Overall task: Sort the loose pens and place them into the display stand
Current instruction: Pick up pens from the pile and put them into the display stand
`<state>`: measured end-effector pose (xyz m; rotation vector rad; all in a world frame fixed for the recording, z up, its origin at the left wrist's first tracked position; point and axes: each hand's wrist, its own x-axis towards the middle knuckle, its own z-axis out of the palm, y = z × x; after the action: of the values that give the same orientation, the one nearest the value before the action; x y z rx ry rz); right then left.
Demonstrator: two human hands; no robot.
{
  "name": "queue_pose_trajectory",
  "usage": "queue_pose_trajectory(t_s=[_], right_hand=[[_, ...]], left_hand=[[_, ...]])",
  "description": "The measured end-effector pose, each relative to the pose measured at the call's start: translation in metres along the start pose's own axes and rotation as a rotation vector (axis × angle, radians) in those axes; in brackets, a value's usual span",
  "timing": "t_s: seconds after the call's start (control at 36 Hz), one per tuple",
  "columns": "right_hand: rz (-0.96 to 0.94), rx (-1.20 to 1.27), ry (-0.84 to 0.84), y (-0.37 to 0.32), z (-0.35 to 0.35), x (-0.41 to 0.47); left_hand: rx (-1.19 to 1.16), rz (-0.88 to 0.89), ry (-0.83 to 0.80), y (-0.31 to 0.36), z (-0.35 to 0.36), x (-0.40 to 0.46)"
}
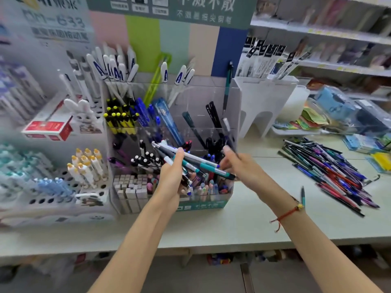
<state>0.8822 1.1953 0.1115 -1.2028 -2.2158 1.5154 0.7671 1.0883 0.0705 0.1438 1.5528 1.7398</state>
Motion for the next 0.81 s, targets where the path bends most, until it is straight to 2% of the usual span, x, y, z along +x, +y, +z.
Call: queue_pose_trajectory(t_s=[0.06,0.11,0.19,0.28,0.36,0.56,0.69,0.81], right_hand=[[-0.144,-0.124,0.261,-0.002,-0.008,0.006],[-0.241,-0.106,0.379,-0.007,-0.017,0.014],[-0.276,-0.104,0.347,-0.018,-0.025,0.031],[-0.333,-0.187,0.415,-0.03,-0.031,0.049],[-0.348,-0.151,0.415,-0.036,-0.034,0.067],[-0.266,-0.513,0.519,-0.045,-0.038,0.098],[-0.219,-0.55,0.431,-0.049,-0.038,0.099],[-0.364,-0.448,0.474,-0.056,-0.04,0.091]], left_hand=[[-0.07,0.007,0.001,0.002,-0.003,0.001],[-0.106,0.016,-0.008,0.004,-0.005,0.001],[-0.184,0.003,-0.02,0.006,-0.008,0.0],[-0.262,-0.006,-0.025,0.009,-0.008,0.0],[-0.33,-0.011,-0.017,0.01,-0.007,0.0],[-0.219,-0.049,0.032,0.007,-0.002,0.006],[-0.208,-0.036,0.019,0.006,-0.001,0.01],[-0.191,-0.04,0.033,0.004,0.0,0.012]])
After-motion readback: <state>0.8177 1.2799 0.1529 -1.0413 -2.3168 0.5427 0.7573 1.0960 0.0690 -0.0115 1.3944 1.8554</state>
